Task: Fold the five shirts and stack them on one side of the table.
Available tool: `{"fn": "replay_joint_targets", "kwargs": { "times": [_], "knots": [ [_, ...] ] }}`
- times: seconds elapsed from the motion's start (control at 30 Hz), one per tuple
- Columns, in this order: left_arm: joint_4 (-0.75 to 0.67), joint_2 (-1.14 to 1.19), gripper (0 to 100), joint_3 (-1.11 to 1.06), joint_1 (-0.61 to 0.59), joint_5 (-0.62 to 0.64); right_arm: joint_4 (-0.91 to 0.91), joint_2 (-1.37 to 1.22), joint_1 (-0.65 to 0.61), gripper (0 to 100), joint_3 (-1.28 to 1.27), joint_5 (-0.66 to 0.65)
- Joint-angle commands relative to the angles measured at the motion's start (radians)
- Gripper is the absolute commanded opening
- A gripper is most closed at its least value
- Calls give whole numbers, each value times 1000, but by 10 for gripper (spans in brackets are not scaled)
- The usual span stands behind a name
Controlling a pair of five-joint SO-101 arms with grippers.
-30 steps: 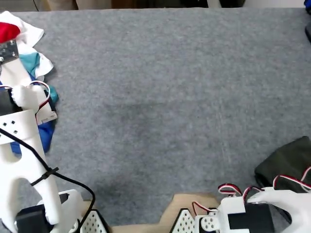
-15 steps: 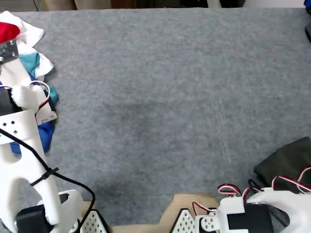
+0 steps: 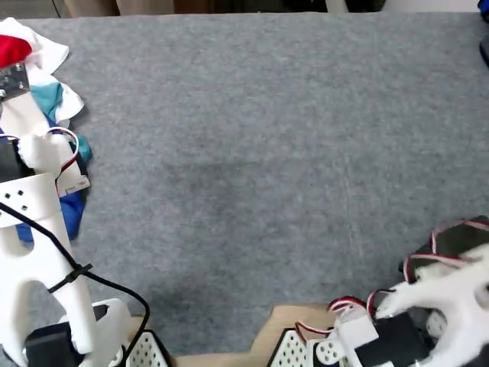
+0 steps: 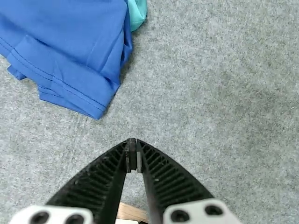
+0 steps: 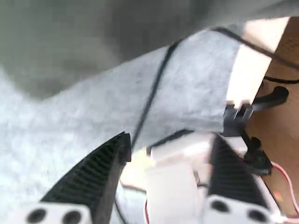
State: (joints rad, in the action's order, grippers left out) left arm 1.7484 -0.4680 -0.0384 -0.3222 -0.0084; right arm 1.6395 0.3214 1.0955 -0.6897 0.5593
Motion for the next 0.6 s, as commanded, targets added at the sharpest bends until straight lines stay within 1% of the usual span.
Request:
{"fn": "replay_joint_targets", "kwargs": {
  "times": [0.0, 0.07, 0.13, 0.27, 0.37, 0.47, 0.57],
  "knots": [
    [9, -27, 20, 5, -11, -6, 135, 45, -173, 124, 189, 55],
    [9, -27, 20, 5, -11, -6, 138, 45, -240, 58, 306, 74],
    [9, -22, 20, 5, -9, -6, 137, 45, -321, 33, 398, 75],
    [-17, -19, 20, 3, -2, -3, 112, 38, -636, 31, 486, 68],
    [-118, -19, 20, -15, -2, 66, -64, 35, -877, 33, 483, 66],
    [-250, -19, 20, -75, 9, 107, -301, 5, -1075, 31, 472, 41],
    [-364, -18, 20, -144, 61, 101, -476, -91, -1219, 30, 473, -124]
  ]
}}
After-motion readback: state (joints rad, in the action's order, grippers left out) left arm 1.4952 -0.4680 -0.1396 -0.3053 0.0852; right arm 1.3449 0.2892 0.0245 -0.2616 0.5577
